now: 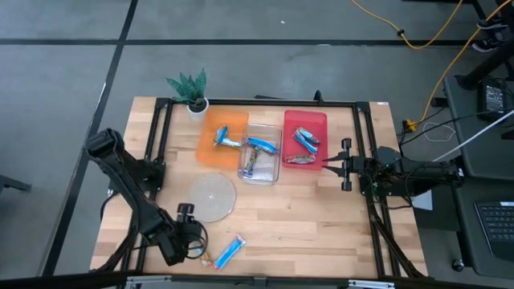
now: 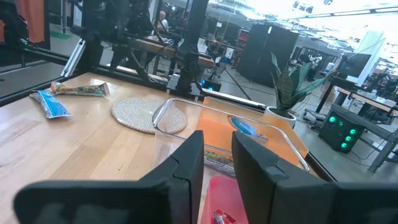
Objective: Pick and place Granola Bars by type
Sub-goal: Put the yellow granola bar into the orange bin
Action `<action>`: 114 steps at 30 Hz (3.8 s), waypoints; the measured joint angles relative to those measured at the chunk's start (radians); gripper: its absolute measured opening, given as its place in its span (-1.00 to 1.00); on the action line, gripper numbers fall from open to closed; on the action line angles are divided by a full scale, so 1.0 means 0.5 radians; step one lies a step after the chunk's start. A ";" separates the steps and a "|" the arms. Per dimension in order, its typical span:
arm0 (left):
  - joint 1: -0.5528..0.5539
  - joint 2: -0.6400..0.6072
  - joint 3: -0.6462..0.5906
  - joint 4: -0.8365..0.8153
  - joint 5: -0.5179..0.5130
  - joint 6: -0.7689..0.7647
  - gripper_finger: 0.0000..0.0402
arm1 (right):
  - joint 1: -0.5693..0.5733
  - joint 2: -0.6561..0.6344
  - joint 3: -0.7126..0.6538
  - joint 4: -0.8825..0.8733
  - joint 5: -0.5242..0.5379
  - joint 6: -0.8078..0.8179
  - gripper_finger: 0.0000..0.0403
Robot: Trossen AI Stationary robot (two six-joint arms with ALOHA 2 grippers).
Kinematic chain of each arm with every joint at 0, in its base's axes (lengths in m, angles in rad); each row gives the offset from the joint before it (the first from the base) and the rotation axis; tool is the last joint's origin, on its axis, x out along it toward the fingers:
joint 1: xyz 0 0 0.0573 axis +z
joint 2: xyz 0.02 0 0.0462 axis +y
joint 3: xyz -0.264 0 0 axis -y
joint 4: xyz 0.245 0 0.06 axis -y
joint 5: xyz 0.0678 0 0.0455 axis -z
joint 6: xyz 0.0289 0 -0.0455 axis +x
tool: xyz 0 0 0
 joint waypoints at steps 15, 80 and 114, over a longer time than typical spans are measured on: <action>0.000 0.165 0.000 0.080 0.214 0.035 0.06 | 0.000 0.000 0.001 0.000 0.000 0.000 -0.57; 0.036 0.269 -0.005 -0.105 0.051 -0.062 -0.99 | 0.000 0.000 0.000 0.000 0.000 0.000 -0.57; 0.040 -0.470 -0.002 -0.275 -0.464 -0.132 -0.99 | 0.000 0.001 0.000 0.000 0.000 0.000 -0.57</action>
